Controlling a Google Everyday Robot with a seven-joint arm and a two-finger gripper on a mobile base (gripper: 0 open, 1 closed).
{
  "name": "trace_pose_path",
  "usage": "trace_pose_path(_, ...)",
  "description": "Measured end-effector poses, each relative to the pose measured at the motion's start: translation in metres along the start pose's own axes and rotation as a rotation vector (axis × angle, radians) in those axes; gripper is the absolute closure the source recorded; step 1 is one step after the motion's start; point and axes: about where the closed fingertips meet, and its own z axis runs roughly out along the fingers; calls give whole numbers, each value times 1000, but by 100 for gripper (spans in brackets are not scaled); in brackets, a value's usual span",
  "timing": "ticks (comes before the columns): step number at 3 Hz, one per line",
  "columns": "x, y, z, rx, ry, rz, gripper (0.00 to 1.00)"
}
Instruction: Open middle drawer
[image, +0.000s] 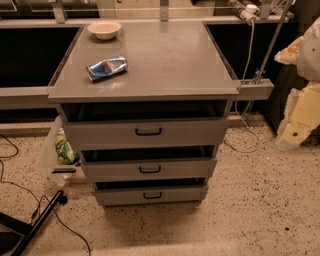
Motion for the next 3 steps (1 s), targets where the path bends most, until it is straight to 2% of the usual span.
trace_pose_path(1, 0, 0, 0, 0, 0, 0, 0)
trace_pose_path(2, -2, 2, 10, 23, -33, 35, 0)
trace_pose_path(3, -16, 10, 57, 18, -65, 87, 0)
